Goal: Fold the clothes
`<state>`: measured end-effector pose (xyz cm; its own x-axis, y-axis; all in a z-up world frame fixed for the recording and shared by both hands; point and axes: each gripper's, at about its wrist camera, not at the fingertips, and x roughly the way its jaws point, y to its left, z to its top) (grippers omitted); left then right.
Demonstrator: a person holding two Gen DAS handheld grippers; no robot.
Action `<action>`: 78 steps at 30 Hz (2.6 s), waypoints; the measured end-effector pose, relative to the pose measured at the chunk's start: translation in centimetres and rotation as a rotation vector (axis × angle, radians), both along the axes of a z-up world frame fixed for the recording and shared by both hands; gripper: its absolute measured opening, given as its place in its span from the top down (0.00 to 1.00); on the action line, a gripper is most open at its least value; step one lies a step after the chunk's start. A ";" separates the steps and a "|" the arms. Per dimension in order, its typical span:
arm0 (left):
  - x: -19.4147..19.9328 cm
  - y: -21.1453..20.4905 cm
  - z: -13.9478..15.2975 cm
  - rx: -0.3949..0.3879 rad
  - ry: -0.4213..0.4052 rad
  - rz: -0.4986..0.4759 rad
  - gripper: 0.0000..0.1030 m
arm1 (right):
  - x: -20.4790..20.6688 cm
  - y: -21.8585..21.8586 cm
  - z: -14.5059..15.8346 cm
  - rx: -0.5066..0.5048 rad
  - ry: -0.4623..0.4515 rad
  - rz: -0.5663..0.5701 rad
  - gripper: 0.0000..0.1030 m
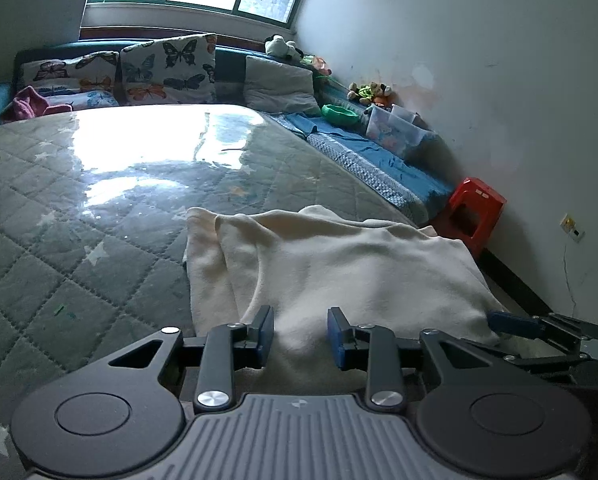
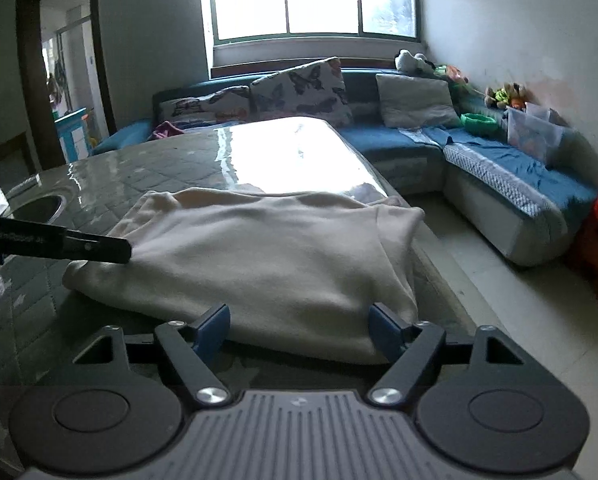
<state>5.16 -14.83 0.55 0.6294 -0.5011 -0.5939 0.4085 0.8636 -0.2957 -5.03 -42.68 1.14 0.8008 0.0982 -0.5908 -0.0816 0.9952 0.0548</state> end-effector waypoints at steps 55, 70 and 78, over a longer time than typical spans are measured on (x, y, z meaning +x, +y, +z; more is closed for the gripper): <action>-10.4 1.8 1.8 0.095 -0.136 0.042 0.00 | -6.2 3.6 0.5 -0.002 -0.034 -0.049 0.00; -11.7 1.9 1.6 0.115 -0.145 0.049 0.00 | -6.9 5.0 -0.3 -0.039 0.014 -0.028 0.00; -12.1 1.4 1.3 0.128 -0.145 0.039 0.00 | -7.1 5.1 -0.7 -0.045 0.023 -0.032 0.00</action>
